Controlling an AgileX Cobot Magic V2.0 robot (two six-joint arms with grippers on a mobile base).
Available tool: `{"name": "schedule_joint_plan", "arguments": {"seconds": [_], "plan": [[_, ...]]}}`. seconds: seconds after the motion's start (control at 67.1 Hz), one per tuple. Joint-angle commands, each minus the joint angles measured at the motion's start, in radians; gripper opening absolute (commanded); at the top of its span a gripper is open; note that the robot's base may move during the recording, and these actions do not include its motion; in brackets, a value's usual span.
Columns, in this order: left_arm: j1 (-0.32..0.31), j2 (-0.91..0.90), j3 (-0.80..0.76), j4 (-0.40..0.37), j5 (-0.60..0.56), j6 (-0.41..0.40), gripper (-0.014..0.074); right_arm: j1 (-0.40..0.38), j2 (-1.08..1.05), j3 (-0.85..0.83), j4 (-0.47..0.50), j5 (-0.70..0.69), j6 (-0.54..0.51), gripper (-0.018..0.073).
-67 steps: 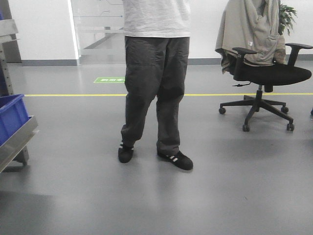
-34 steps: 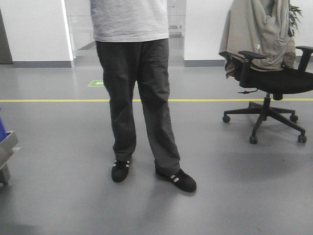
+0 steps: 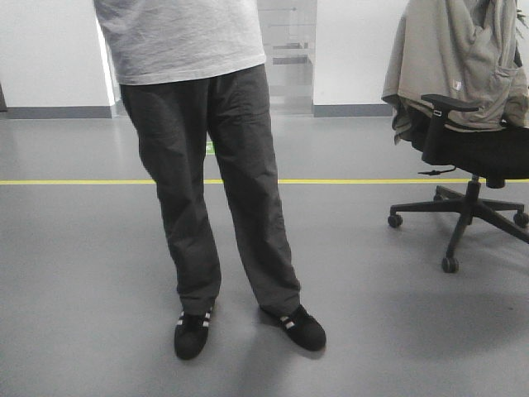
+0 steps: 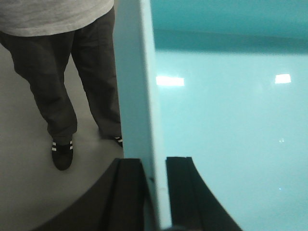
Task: Fetch blue bin and place on conveyor start
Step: 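Hold the teal bin in both grippers while driving away from the rack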
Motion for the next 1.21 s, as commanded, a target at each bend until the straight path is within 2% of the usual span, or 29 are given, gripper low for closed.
{"name": "schedule_joint_plan", "arguments": {"seconds": [0.0, 0.313, 0.491, 1.191], "plan": [[0.002, -0.012, -0.008, 0.011, -0.049, 0.007, -0.0111, -0.008, -0.011, -0.006, -0.033, -0.024, -0.023, -0.0152], [0.002, -0.012, -0.008, 0.021, -0.051, 0.007, -0.0111, -0.008, -0.011, -0.006, -0.033, -0.024, -0.023, -0.0152], [0.002, -0.012, -0.008, 0.074, -0.051, 0.007, -0.0111, -0.008, -0.011, -0.006, -0.033, -0.024, -0.023, -0.0152], [0.002, -0.012, -0.008, 0.074, -0.051, 0.007, -0.0111, -0.008, -0.011, -0.006, -0.034, -0.026, -0.023, -0.0152]]}}
